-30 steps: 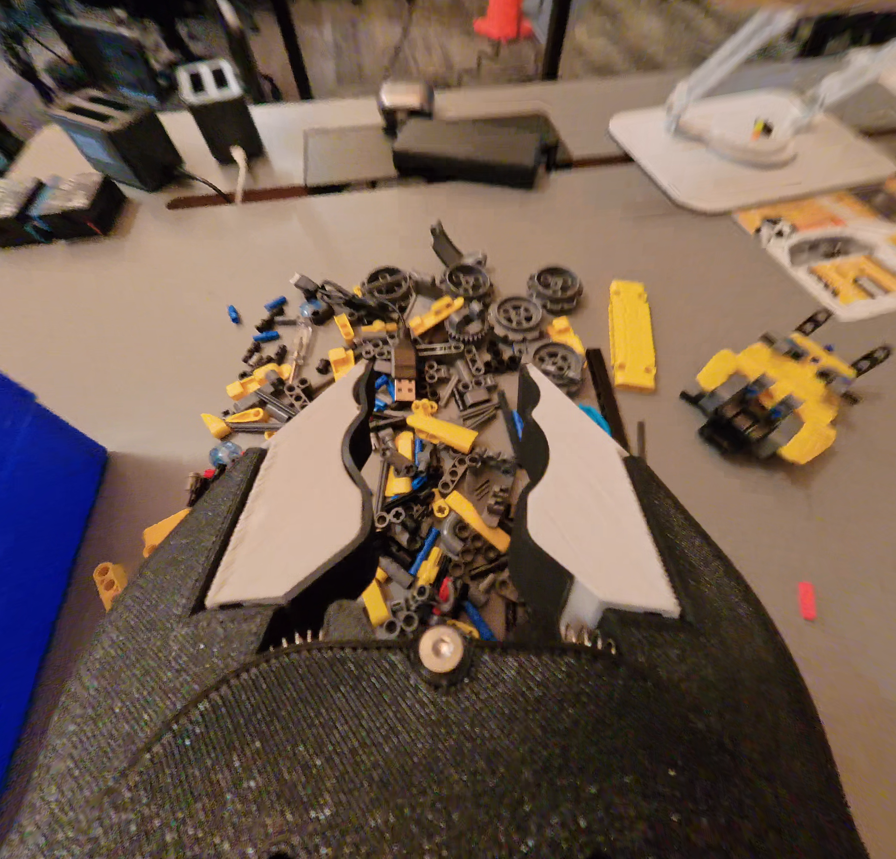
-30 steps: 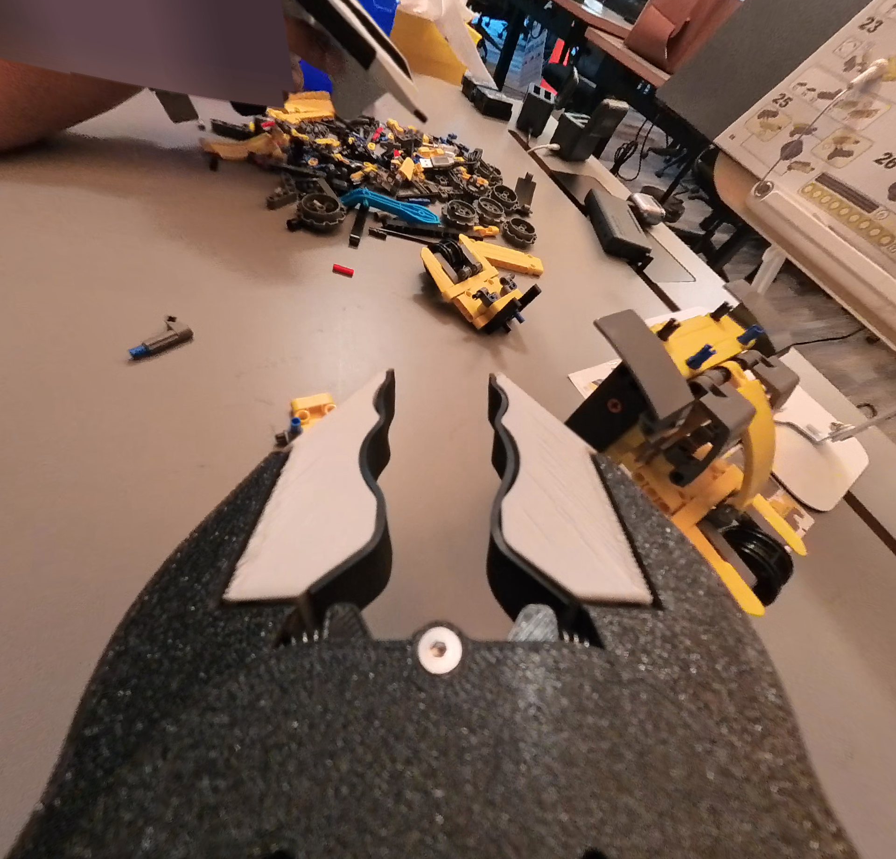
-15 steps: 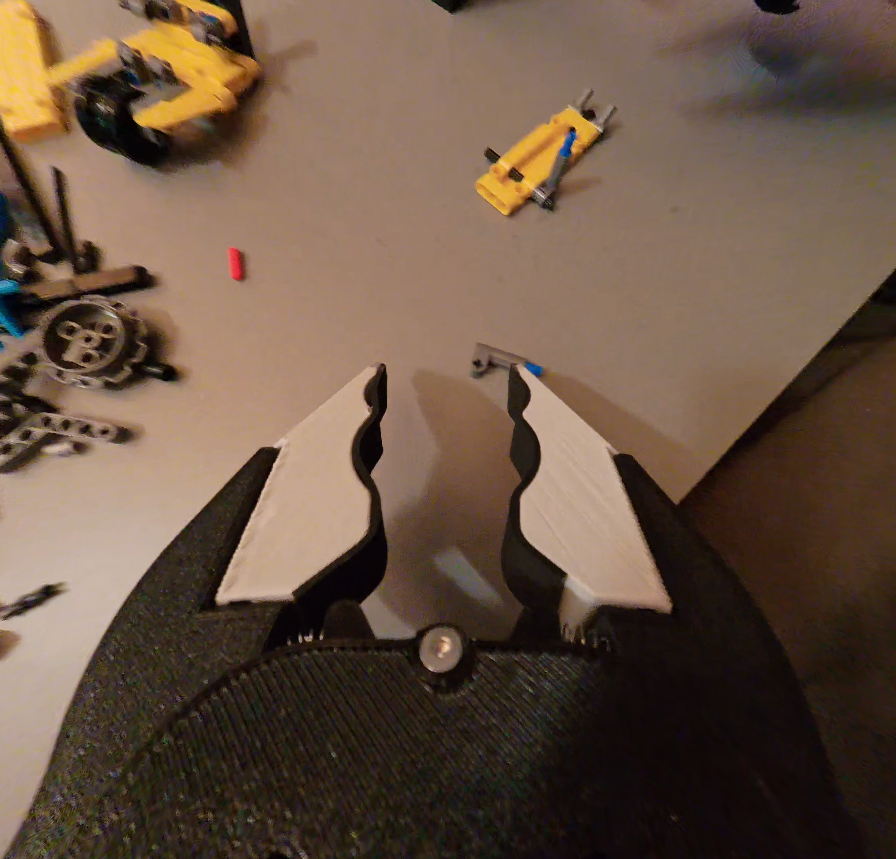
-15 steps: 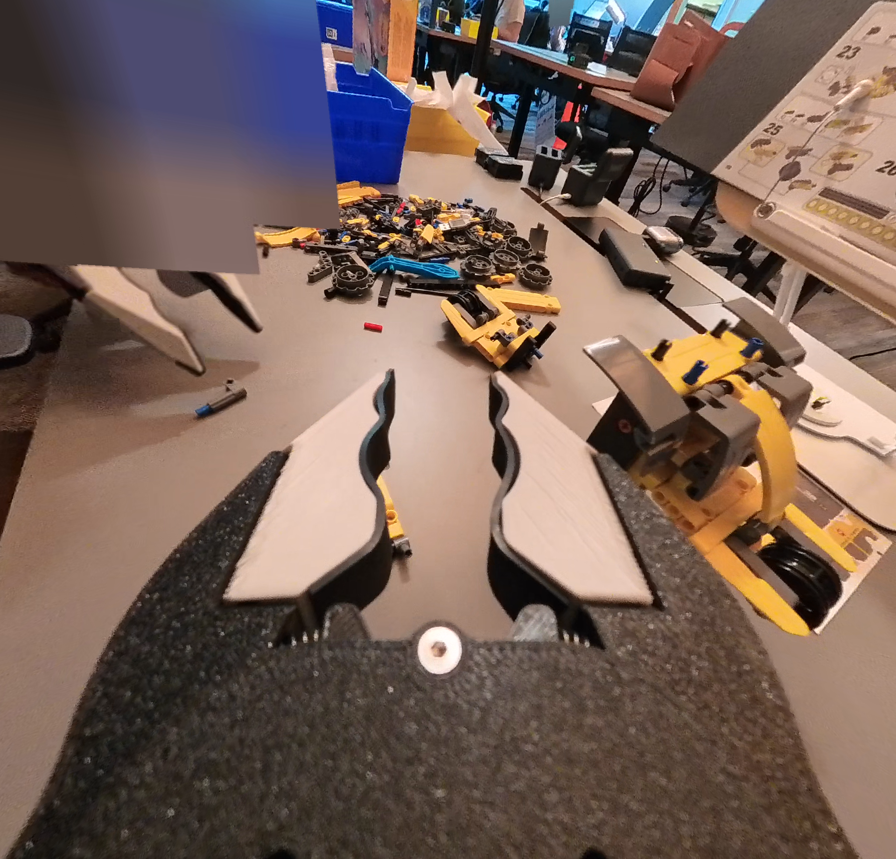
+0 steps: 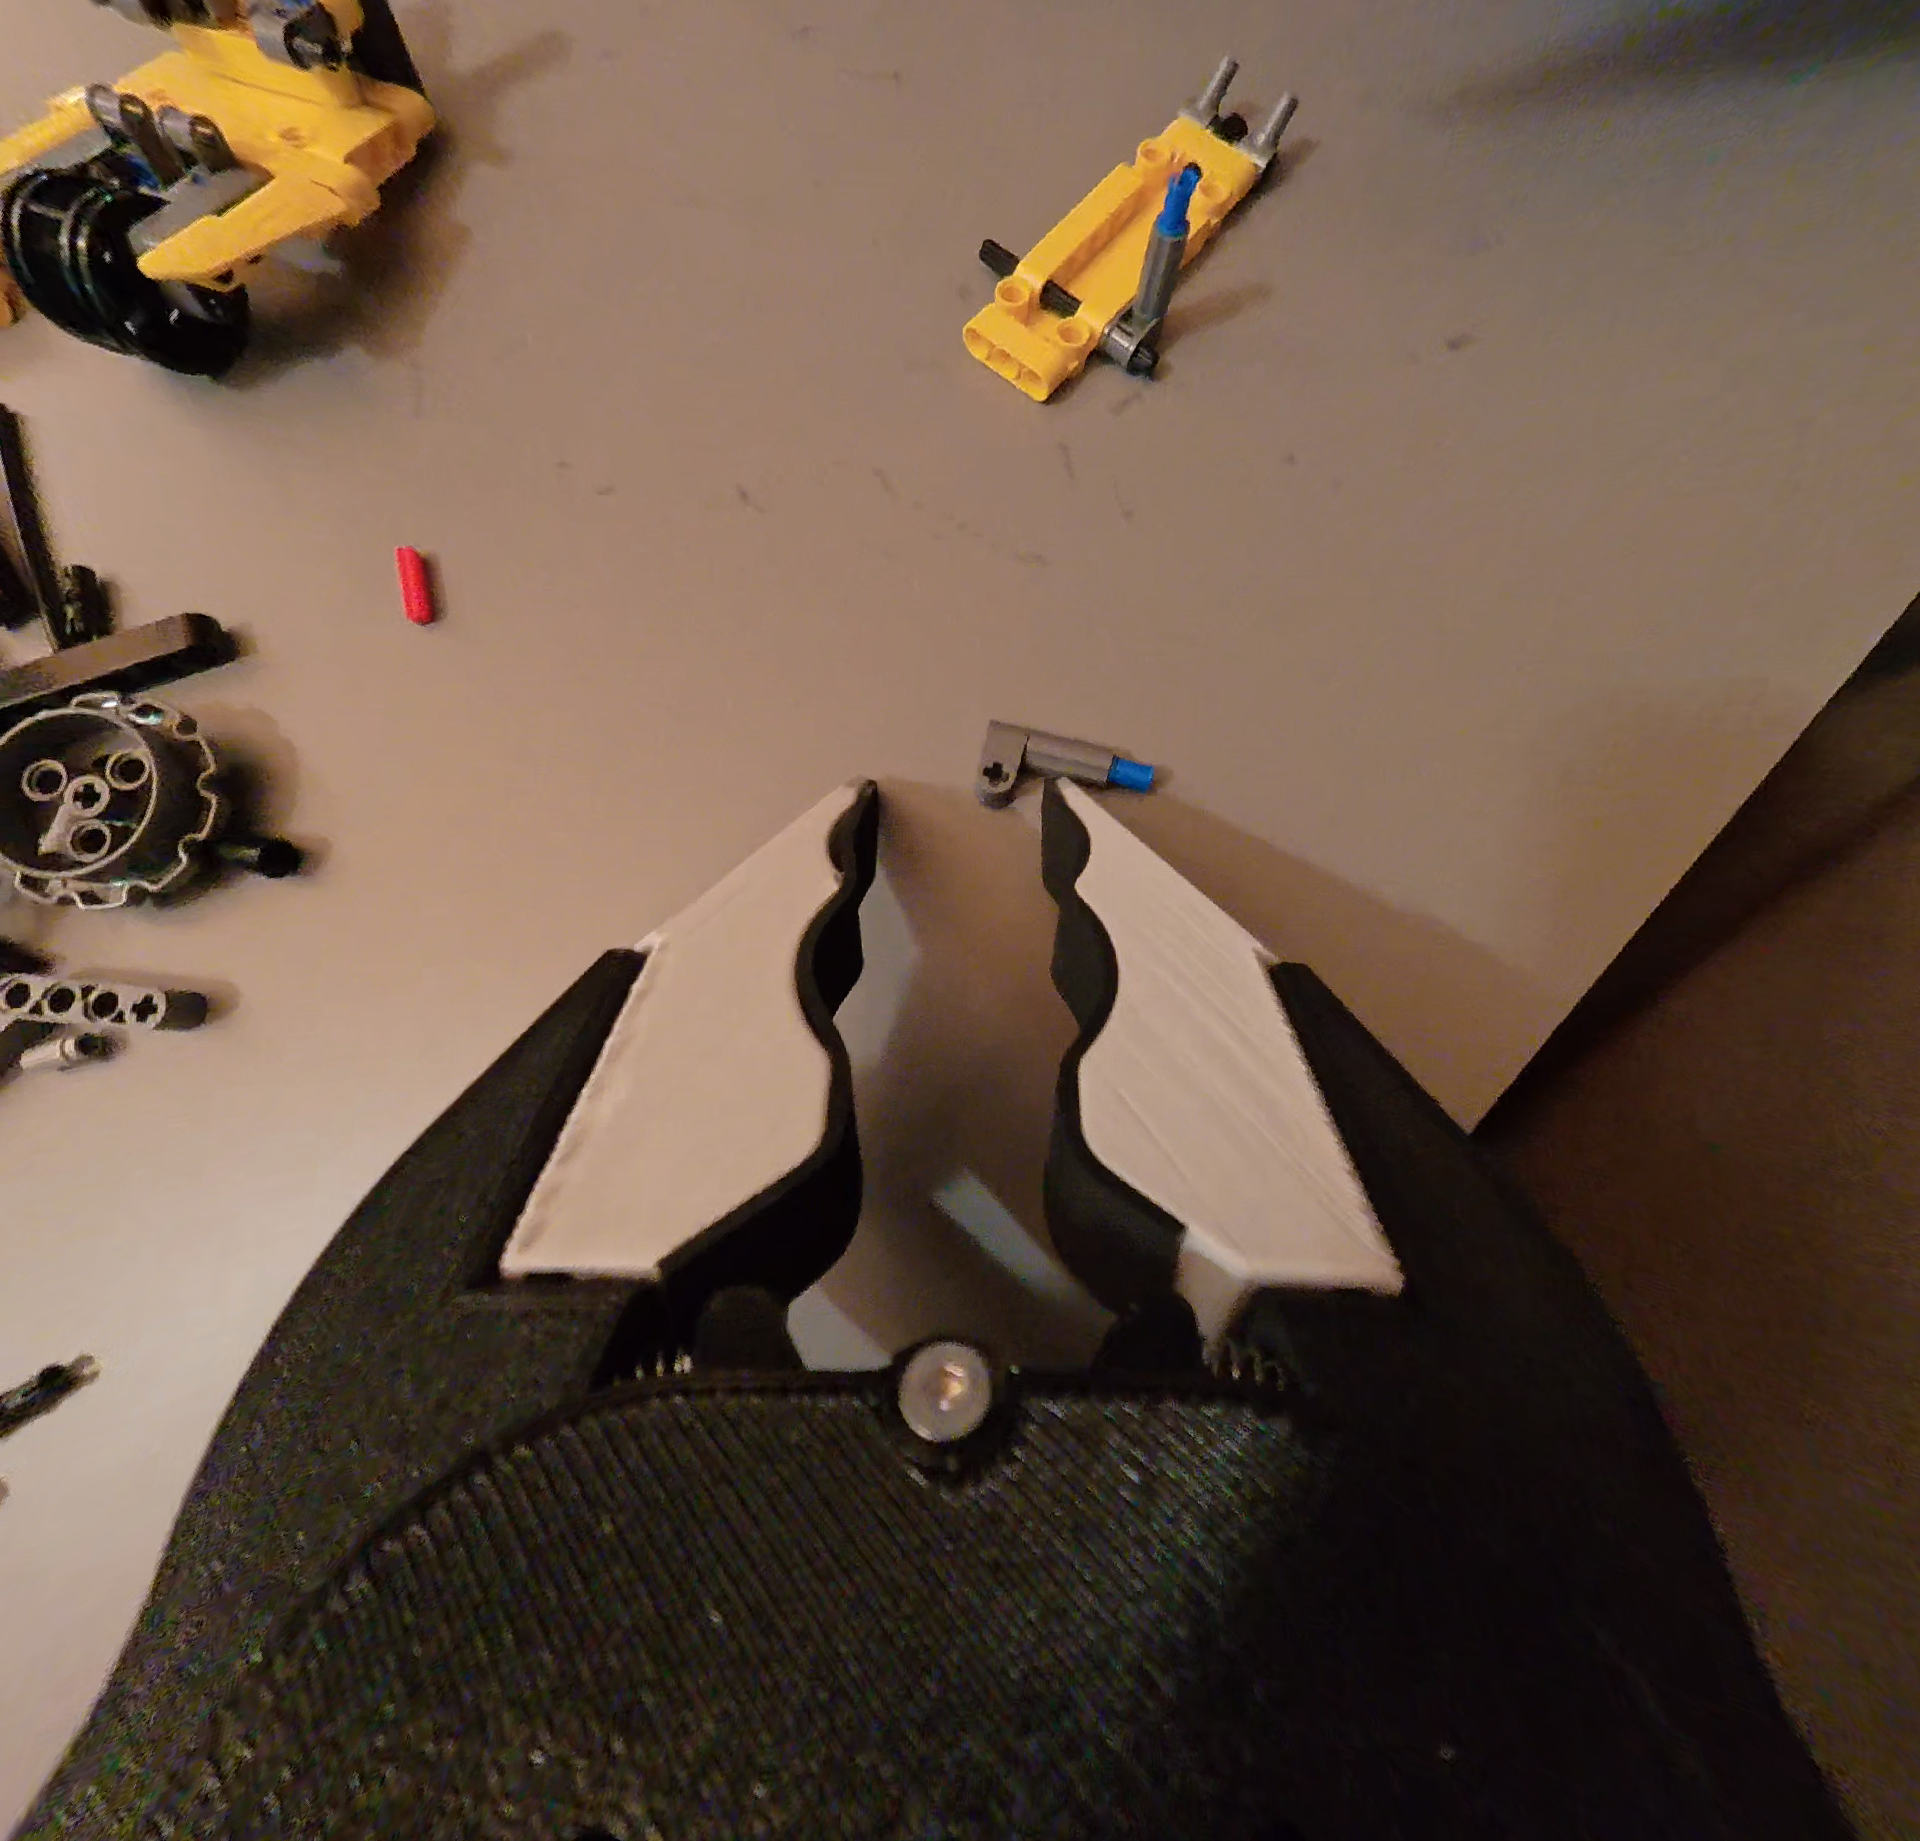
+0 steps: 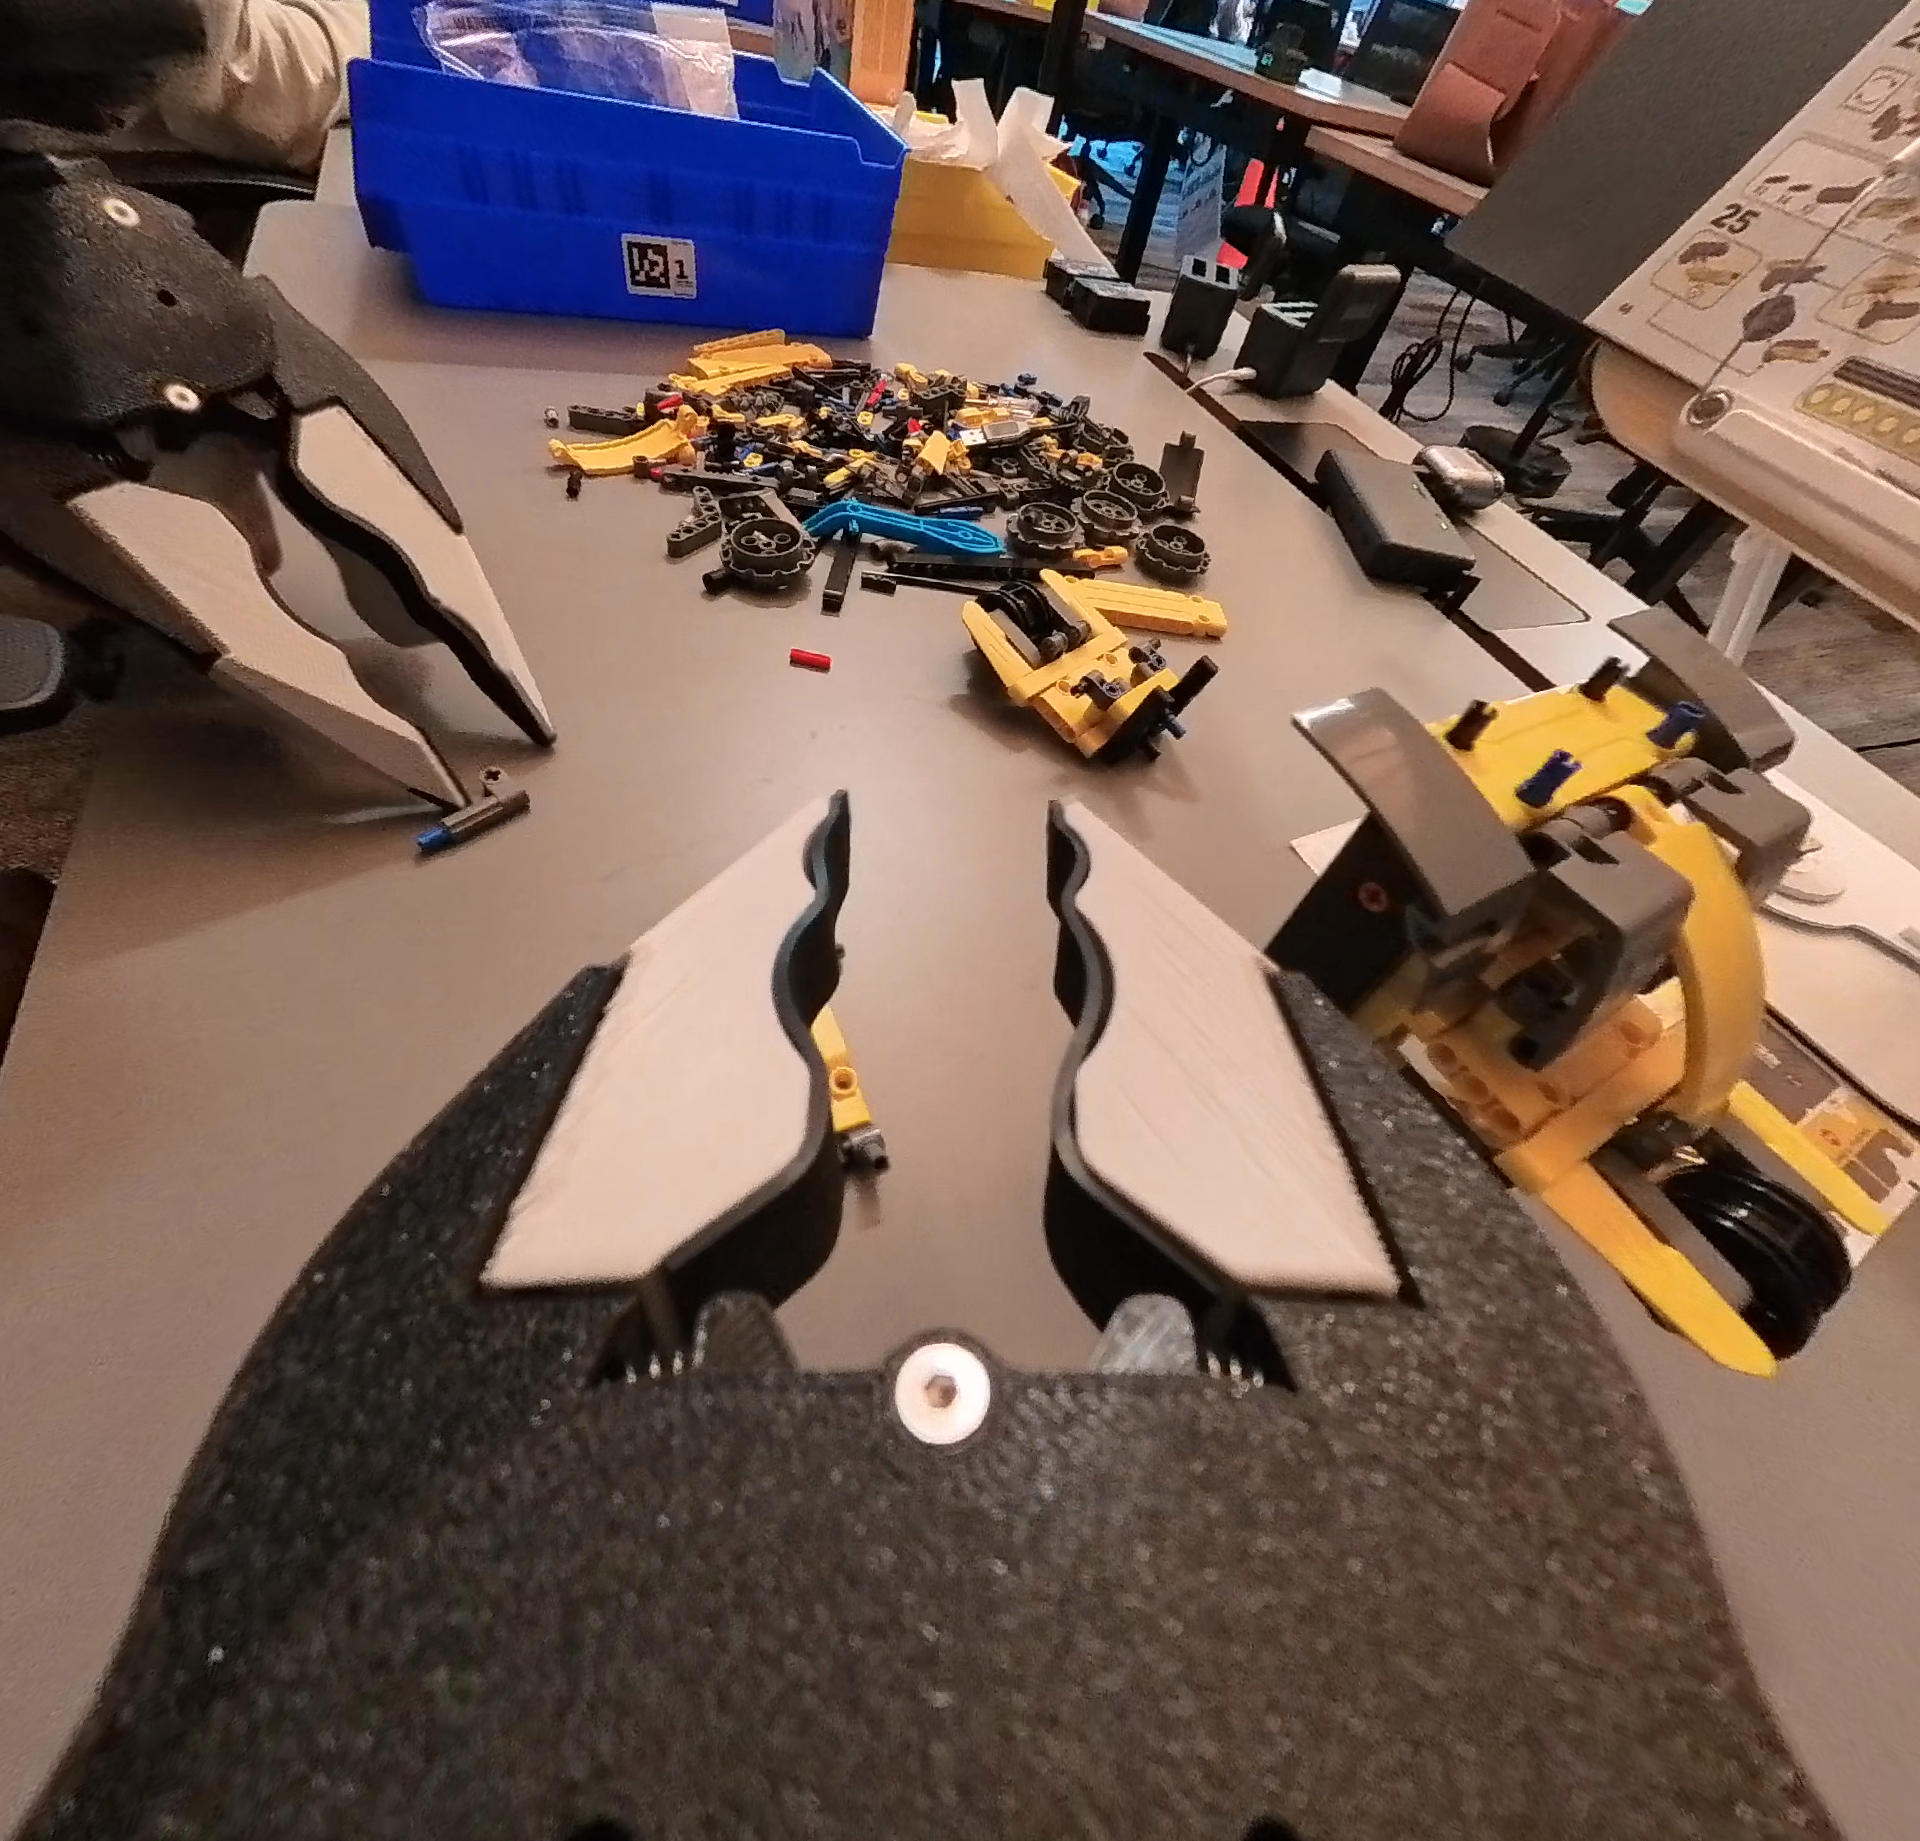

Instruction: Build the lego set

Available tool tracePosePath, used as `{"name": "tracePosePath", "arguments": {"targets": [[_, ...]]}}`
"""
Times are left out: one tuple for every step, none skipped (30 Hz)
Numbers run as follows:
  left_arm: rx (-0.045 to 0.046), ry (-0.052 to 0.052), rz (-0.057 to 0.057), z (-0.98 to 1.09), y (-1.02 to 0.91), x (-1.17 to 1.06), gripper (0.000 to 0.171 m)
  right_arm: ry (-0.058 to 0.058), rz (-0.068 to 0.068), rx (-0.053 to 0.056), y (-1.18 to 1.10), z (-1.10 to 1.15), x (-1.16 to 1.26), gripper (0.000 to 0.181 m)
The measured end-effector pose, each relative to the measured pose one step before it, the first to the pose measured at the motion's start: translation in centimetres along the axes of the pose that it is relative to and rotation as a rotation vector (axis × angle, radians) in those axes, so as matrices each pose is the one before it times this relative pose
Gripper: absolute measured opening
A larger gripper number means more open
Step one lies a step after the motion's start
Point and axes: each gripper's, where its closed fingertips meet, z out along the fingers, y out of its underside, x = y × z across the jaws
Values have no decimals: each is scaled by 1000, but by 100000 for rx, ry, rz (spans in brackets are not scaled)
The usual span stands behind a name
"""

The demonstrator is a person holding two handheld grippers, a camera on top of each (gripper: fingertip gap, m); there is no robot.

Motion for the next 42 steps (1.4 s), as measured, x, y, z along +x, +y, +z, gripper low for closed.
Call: {"name": "tracePosePath", "arguments": {"targets": [[109,897,289,95,-59,69,27,-148,-203,-44,-10,20,-52,38],[239,1223,516,59,-62,131,25,-184,-174,-96,-1,16,-49,38],[221,1501,959,56,-44,204,20,-260,-97,-129,22,28,-58,38],[176,767,1164,32,-44,111,12,-288,-7,-195,35,54,-56,38],[335,-429,1374,39,-64,-58,4,-308,47,-336,84,61,-47,38],[309,25,1279,53,-48,-42,4,-285,18,-493,107,73,-50,38],[261,1151,-83,45,-73,55,4,-223,-80,-519,108,72,-43,38],[789,2165,-1516,25,-206,124,4,-185,-255,-402,69,59,-64,38],[2064,2555,-2285,-33,-442,142,4,-326,-523,-204,22,43,-105,38],[3257,3277,-2960,-108,-663,225,4,-1109,-1054,225,-74,26,-277,38],[4263,4340,-3940,-142,-869,350,3,-3196,-2038,1547,-312,-26,-682,40],[5148,5678,-4738,-205,-1067,502,3,-5609,-2907,3907,-715,-127,-1172,46],[6160,7510,-5104,-260,-1235,771,3,-5538,-3313,5773,-1050,-176,-1278,52],[6368,9126,-5512,-281,-1317,1049,4,-4606,-3944,6105,-1104,-165,-1174,53],[5318,9962,-5931,-190,-1197,1195,4,-3786,-4461,4812,-889,-74,-1021,53],[3742,9929,-5594,-45,-927,1223,3,-2240,-4486,2559,-491,18,-726,53],[3010,8046,-4867,90,-740,997,3,-1785,-4625,754,-161,86,-583,51],[2289,6059,-4726,191,-571,681,3,-1850,-5029,271,-52,135,-593,45],[760,5235,-5063,273,-265,517,3,-1144,-4949,685,-135,139,-513,40],[-463,4536,-5073,299,-16,366,2,-956,-3740,1488,-288,109,-461,36],[-586,3515,-3857,300,72,219,2,-1380,-1625,2313,-419,69,-419,33],[-689,2511,-2626,282,155,123,1,-2287,306,2469,-425,51,-425,30],[-1110,2311,-2132,261,227,150,1,-2708,1550,1809,-275,52,-411,31],[-1172,1817,-1373,254,244,147,1,-2101,1636,682,-65,63,-300,31],[-1240,486,-441,232,260,24,1,-749,908,-372,80,64,-112,33],[-1745,-458,-35,225,342,-76,1,-350,6,-507,73,62,-85,33],[-1761,-664,367,206,335,-71,1,-440,-349,-179,2,33,-114,32],[-923,-170,398,160,210,19,1,-1104,-337,141,-69,13,-227,28],[-359,1149,-17,102,115,206,1,-1422,-230,321,-98,-3,-272,22],[1,1726,-380,75,45,255,1,-974,-183,48,-52,-10,-194,17],[113,783,-320,30,15,93,1,-220,-231,-317,16,6,-60,16],[85,-53,125,10,-7,-37,1,74,-241,-455,46,-8,1,16],[168,-132,124,-11,-53,-63,1,-27,-199,-528,62,-11,-4,15],[411,105,-35,-30,-130,-27,1,-222,-13,-424,61,-22,-24,12],[399,393,96,-40,-151,25,1,-52,188,-319,47,-28,3,9],[104,23,382,-24,-114,-12,1,350,336,-245,49,-33,92,9],[64,-328,571,-13,-131,-54,1,287,595,-374,84,-44,97,8],[309,-600,799,-14,-168,-85,2,148,828,-599,147,-36,89,8],[813,-1747,892,-26,-287,-266,13,-5,1055,-660,158,-37,82,7],[625,-3815,993,-37,-301,-583,37,264,1514,-251,99,-48,142,7],[770,-5325,1636,-78,-353,-830,54,1327,2229,-166,102,-102,369,7],[1321,-5003,2361,-112,-429,-793,62,2060,2827,-428,158,-149,574,7]]}}
